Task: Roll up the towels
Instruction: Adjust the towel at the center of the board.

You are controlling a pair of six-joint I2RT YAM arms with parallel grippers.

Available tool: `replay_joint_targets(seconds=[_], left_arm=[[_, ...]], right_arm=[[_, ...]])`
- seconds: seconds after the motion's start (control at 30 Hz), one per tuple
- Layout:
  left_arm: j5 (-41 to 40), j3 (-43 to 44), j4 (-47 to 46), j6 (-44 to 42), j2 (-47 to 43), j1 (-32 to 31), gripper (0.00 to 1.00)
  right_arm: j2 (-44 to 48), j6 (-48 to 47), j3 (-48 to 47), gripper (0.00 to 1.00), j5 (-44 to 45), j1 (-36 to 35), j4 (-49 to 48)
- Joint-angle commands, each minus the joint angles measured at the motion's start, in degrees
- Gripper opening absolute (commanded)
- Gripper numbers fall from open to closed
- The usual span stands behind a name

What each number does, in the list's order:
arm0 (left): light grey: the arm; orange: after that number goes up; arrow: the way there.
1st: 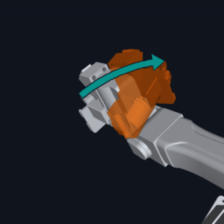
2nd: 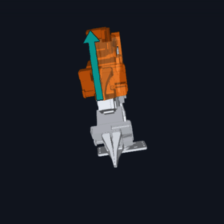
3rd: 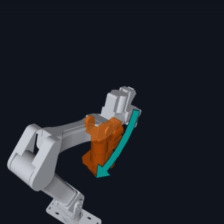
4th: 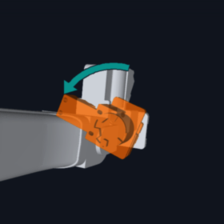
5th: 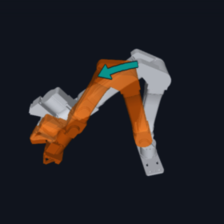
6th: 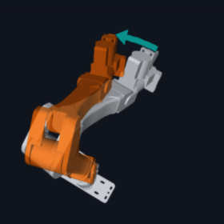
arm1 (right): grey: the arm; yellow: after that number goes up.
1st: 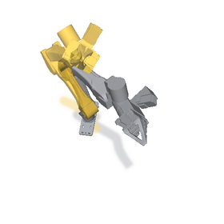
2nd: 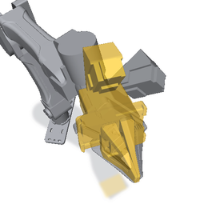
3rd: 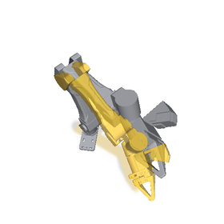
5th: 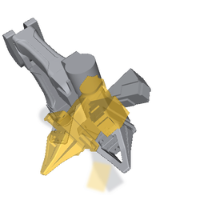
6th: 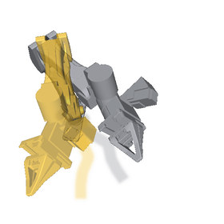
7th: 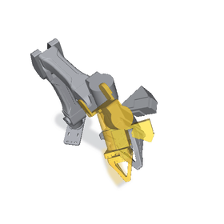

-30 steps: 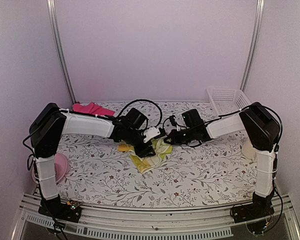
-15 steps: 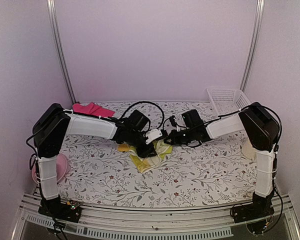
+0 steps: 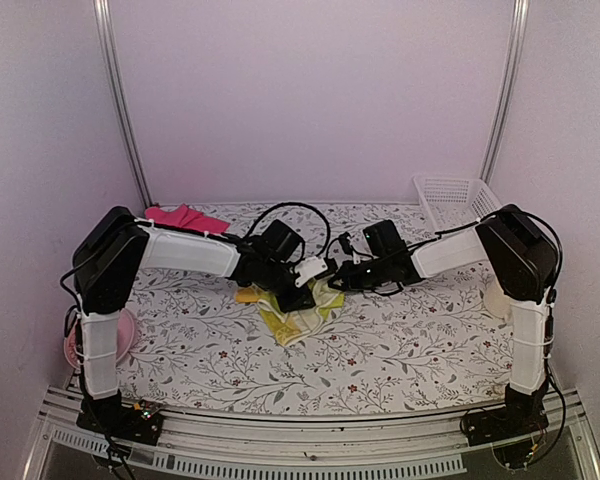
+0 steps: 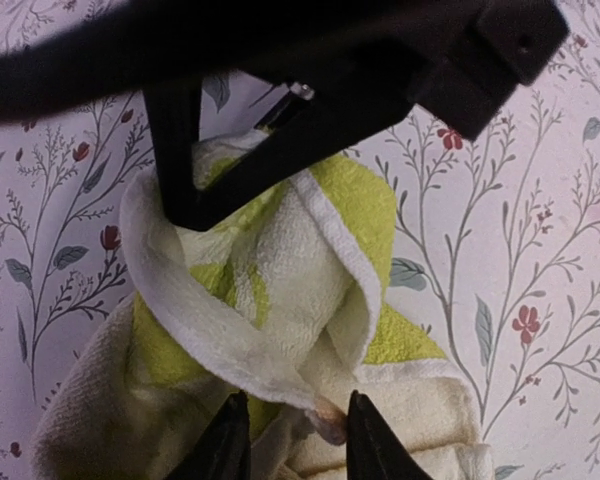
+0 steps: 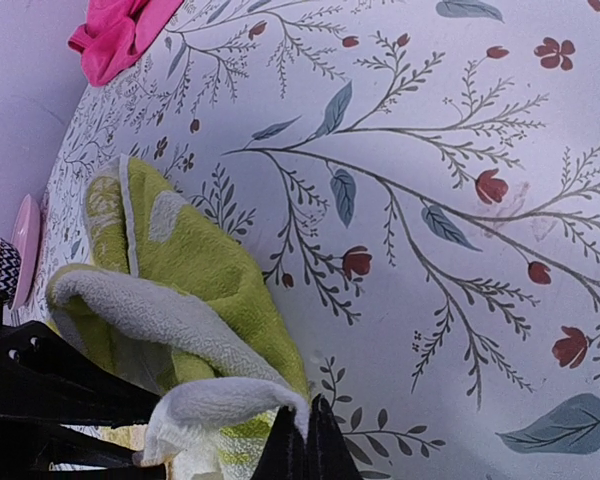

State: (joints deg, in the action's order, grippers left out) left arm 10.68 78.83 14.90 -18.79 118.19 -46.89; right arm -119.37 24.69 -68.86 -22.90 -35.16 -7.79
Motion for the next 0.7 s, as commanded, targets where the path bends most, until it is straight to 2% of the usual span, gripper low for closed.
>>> replay_joint_targets(seconds=[0.0,0.1,0.27,0.47,0.5,0.6,0.67], left_arm=[[-0.9,1.8,0.8,0.5,1.4,-0.8,0.29],[-1.3,2.2,0.9,0.5,1.8,-0.8,0.25],[-3.0,2.4,1.0,0.7,1.9,-0.8,0.00],[-5.4,2.7,1.1,-1.0,-1.8,-0.1,0.00],[-5.6,2.7,1.1,-1.6,-3.1,0.4,0.00],[-5.2,2.5,1.1,-3.4,-9.2,2.5,0.00],[-5.1,2.5,1.8,-4.7,-12.4,4.3,0.00]], right_arm=[[-0.9,0.4,0.0,0.02,0.4,0.5,-0.7],[-0.9,0.4,0.0,0.02,0.4,0.5,-0.8],[-0.9,0.4,0.0,0.02,0.2,0.5,-0.7],[-0.6,-0.5,0.0,0.03,-1.6,0.5,-1.3],[-0.4,-0.9,0.1,0.09,-2.6,0.5,-1.9],[0.6,-2.3,0.7,0.49,-5.6,0.4,-4.1],[1.5,-3.0,1.4,0.66,-6.7,0.2,-5.3]])
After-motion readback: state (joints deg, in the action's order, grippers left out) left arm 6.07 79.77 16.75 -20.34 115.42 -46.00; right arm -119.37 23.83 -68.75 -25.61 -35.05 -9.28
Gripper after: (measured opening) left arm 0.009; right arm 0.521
